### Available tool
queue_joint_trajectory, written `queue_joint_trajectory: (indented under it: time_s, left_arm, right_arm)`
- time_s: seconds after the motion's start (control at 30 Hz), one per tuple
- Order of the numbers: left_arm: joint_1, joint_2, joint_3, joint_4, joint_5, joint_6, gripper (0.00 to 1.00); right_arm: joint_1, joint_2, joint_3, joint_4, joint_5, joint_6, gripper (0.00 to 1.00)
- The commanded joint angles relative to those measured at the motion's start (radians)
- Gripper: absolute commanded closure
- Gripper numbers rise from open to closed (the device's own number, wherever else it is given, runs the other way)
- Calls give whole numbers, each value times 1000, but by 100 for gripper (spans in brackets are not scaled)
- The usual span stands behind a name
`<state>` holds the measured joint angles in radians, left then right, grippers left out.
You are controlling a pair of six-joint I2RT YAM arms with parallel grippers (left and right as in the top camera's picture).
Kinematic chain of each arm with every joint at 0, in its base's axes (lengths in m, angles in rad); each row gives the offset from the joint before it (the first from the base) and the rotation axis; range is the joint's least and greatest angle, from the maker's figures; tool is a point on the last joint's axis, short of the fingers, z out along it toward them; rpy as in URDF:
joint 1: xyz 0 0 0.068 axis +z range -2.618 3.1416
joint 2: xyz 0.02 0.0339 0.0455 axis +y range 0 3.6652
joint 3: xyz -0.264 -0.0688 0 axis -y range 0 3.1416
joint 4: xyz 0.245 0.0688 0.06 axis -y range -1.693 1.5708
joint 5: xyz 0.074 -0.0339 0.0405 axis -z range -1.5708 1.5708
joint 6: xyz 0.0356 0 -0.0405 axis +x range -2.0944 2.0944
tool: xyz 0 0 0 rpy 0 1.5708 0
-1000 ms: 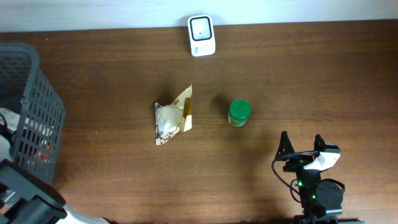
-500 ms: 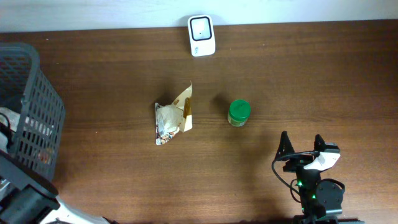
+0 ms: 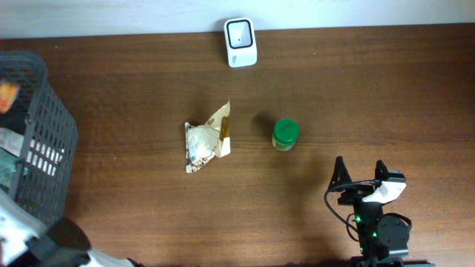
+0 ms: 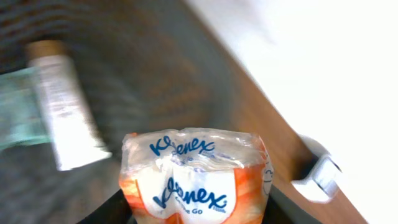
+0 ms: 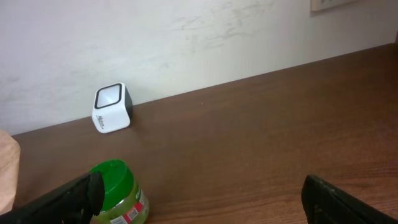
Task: Scan the item barcode
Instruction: 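Place the orange box on the table beside the paper bag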
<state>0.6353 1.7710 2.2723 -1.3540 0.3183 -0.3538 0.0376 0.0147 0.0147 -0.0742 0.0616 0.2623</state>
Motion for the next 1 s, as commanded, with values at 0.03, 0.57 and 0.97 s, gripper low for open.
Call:
queue_joint_trajectory:
  time_s: [0.03, 0.57, 0.97]
  left_arm:
    - [-284, -49, 13, -78, -21, 100, 48]
    - [-988, 265, -141, 7, -224, 124, 46]
    - [-759, 519, -145, 516, -527, 280, 8]
  right_arm:
    - [8, -6, -9, -1, 2, 4, 2]
    - [8, -6, -9, -1, 2, 4, 2]
    - [8, -6, -9, -1, 2, 4, 2]
